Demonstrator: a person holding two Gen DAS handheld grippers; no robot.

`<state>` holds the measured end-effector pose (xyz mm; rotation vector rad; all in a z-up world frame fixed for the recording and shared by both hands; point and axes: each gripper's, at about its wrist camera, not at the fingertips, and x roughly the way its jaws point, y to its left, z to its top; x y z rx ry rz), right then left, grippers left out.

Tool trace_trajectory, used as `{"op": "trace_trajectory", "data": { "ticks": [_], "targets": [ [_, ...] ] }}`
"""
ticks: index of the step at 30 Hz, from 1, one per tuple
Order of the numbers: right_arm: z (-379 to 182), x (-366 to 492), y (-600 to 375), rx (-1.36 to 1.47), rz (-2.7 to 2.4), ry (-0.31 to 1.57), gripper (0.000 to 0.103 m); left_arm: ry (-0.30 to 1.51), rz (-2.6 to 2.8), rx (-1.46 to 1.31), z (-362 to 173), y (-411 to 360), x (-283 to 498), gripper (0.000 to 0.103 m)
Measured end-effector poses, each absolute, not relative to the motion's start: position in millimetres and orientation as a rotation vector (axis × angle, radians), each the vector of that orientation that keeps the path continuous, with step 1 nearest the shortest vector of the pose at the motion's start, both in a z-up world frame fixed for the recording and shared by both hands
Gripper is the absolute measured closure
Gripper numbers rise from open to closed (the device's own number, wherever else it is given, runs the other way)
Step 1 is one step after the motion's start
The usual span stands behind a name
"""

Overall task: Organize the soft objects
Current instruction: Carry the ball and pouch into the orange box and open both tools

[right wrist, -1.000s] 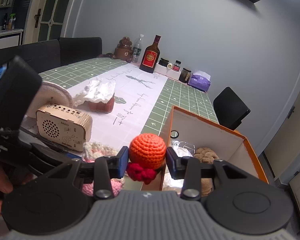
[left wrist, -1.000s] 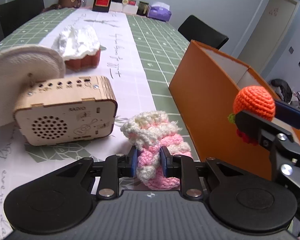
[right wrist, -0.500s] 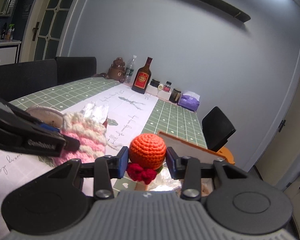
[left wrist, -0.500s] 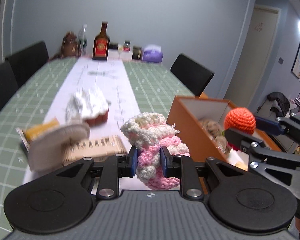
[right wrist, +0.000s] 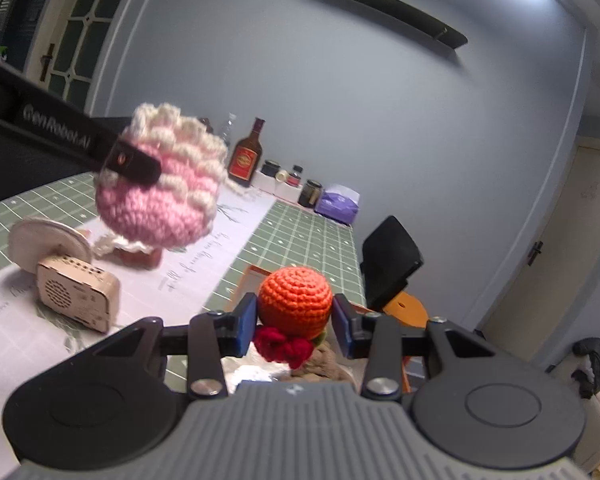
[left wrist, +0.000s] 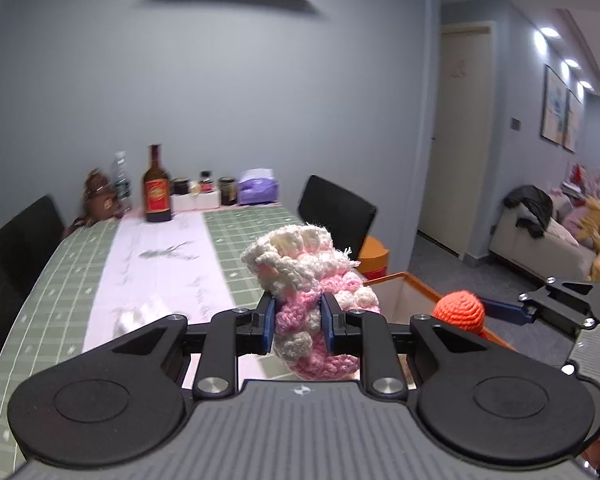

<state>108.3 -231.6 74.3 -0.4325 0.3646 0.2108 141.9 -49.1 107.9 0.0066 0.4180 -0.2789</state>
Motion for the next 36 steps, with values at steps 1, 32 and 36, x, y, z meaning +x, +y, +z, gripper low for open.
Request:
{"op": "trace_trajectory", "data": {
  "ticks": [1, 32, 36],
  "targets": [
    [73, 114, -238, -0.434, 0.2, 0.38, 0.063, 0.419, -0.296, 0.018, 109, -57, 146, 0.077],
    [-27, 252, -307, -0.56, 0.403, 1.046, 0.063, 1.006, -0.597, 0.276, -21, -184, 247, 0.074],
    [-33, 254, -307, -0.578, 0.403, 1.06, 0.062, 1.03, -0.595, 0.285, -25, -186, 246, 0.068]
  ]
}}
